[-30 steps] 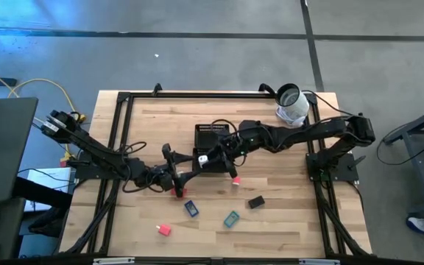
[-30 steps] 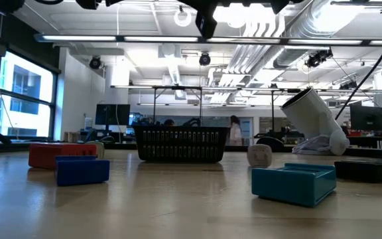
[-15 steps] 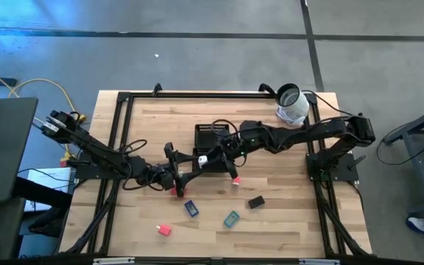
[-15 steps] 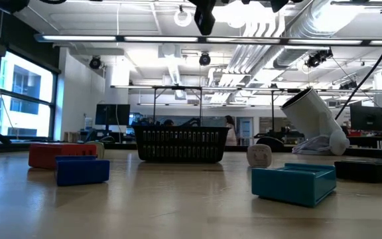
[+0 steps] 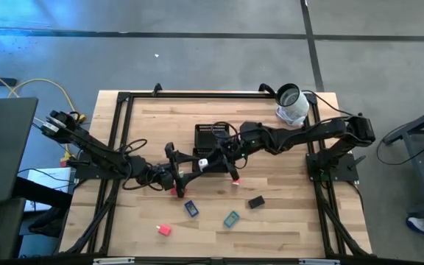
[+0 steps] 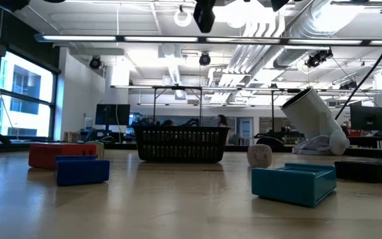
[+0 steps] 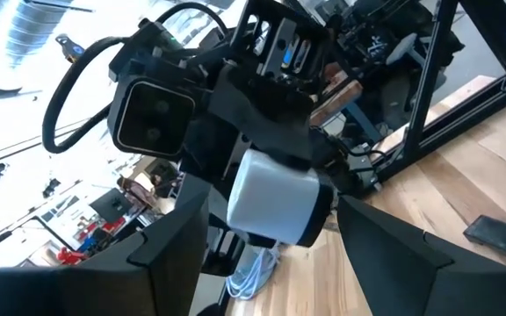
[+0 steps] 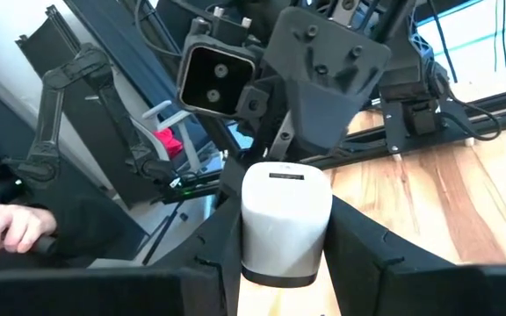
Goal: Pick & Place Office items
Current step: Put the white charger adapter into the top black bin
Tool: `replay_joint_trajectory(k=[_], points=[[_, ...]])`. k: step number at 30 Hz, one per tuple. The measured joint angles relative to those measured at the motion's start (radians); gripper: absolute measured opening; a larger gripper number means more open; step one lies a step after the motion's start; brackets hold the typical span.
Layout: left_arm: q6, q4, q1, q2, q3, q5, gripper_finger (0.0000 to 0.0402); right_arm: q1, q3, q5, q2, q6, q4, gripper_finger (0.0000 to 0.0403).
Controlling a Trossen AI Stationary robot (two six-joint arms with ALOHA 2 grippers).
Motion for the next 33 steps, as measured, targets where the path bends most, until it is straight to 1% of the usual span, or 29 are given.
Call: replay_joint_trajectory(k=[4,10,23,26,33], points=[[-0.023,-0.007,0.015,0.000,0.000,0.007,0.0246,0.000,0.000,-0.002,0.000,0.001,0.003,0.0114],[-0.043,-0.029,0.033,0.000,0.000,0.057,0.0246,0.005,0.000,-0.002,0.000,0.001,0.003,0.0114],[-0.030,-0.025,0.036,0.000,0.000,0.058,0.0241,0.005,0.000,-0.005,0.001,0.002,0.003,0.0114],[-0.028,-0.025,0.036,0.000,0.000,0.058,0.0219,0.005,0.000,-0.005,0.001,0.004,0.003,0.0114],[-0.035,-0.027,0.032,0.000,0.000,0.052,0.0135,0.005,0.000,-0.010,0.001,0.003,0.008,0.0114]])
